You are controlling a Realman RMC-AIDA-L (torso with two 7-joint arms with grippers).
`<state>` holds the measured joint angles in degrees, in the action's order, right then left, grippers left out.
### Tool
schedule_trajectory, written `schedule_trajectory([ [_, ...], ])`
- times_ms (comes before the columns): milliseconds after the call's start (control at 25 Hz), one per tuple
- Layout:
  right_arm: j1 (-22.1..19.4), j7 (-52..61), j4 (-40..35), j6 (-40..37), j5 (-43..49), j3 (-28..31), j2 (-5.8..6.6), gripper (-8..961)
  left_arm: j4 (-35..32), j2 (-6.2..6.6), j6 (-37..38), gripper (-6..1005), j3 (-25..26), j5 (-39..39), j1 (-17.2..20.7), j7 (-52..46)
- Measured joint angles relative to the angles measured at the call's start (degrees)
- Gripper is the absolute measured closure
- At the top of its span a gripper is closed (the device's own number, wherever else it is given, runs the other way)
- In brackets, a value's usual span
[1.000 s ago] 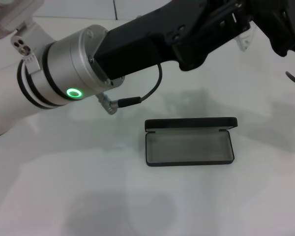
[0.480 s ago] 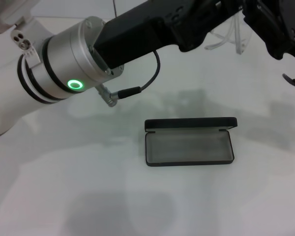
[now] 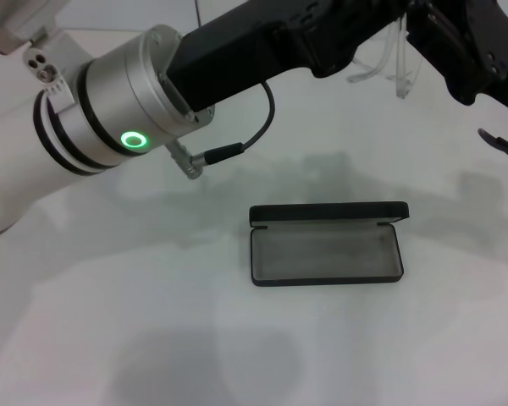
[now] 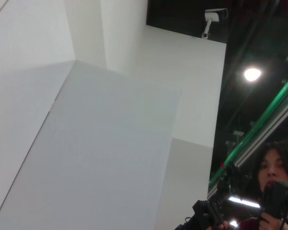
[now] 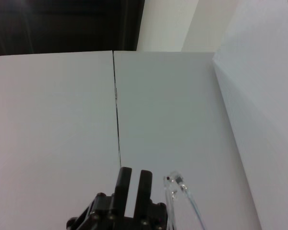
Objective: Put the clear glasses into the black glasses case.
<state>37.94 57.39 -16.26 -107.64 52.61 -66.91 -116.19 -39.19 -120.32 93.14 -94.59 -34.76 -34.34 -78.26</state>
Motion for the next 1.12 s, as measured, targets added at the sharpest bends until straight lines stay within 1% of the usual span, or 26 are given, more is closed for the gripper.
schedule_trajectory([
  [560, -0.4, 0.0, -0.1, 0.1, -0.5, 0.7, 0.0, 829, 0.0, 0.33, -0.2, 904, 0.0, -0.3, 0.7, -0.3],
  [880, -1.9, 0.1, -0.9, 0.1, -3.0, 0.7, 0.53, 828, 0.0, 0.62, 1.2, 902, 0.1, -1.3, 2.5, 0.0],
  [960, -2.9, 0.6, -2.4, 0.0, -3.0, 0.7, 0.84, 827, 0.1, 0.99, 1.7, 900, 1.3, -3.2, 3.6, 0.0],
  [1000, -3.5, 1.2, -3.7, -0.1, -2.9, 0.6, 1.01, 827, 0.1, 1.25, 2.2, 900, 2.6, -5.3, 4.3, 0.0],
  [1080, -5.3, 3.1, -7.4, -0.1, -2.2, 0.5, 1.59, 827, 0.1, 1.86, 4.0, 899, 5.9, -10.1, 5.6, -0.4],
  [1120, -6.5, 4.9, -10.5, 0.2, -1.4, 0.4, 2.04, 826, 0.1, 2.23, 5.1, 898, 7.7, -12.6, 6.3, -0.6],
])
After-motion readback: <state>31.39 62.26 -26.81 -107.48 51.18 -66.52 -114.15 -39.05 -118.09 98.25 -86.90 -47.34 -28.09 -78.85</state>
